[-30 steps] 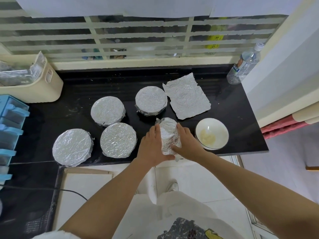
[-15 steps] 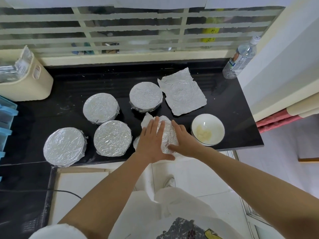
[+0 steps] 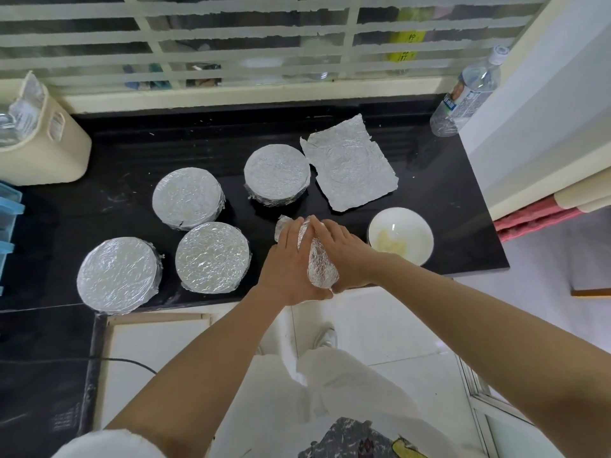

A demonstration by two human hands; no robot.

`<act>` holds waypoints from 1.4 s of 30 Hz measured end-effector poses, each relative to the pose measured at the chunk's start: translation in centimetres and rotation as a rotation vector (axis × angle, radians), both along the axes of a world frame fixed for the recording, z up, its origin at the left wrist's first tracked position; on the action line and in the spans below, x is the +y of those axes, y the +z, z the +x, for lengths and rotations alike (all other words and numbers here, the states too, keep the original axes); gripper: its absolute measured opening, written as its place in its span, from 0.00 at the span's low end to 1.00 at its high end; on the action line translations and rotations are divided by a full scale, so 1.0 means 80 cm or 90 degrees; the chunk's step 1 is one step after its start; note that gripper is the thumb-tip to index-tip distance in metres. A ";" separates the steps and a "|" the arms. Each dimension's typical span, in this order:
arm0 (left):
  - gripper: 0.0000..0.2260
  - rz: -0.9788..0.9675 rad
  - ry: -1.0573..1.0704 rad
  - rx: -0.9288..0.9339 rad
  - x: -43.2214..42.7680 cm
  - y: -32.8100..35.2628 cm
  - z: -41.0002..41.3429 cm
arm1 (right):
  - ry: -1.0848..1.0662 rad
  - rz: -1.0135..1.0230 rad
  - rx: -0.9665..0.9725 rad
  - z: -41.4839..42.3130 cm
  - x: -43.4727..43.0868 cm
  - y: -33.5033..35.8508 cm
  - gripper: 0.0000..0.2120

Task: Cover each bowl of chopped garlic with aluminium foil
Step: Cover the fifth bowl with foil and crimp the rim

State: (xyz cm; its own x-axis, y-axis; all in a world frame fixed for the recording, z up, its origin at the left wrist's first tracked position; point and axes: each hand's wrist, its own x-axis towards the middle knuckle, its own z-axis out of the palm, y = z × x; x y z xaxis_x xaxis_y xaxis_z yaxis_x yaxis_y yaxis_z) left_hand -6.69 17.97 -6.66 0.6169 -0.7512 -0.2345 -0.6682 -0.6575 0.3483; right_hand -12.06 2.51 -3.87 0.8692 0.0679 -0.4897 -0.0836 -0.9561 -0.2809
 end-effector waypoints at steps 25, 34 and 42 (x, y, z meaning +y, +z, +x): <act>0.68 0.061 0.090 -0.009 0.005 0.013 -0.010 | -0.076 0.005 -0.047 -0.009 0.010 -0.013 0.69; 0.68 0.032 0.087 0.014 0.014 0.008 -0.005 | -0.114 0.003 -0.047 -0.010 0.021 -0.011 0.68; 0.69 0.078 0.040 -0.024 0.013 0.023 -0.009 | 0.029 -0.032 -0.002 -0.005 -0.009 0.019 0.73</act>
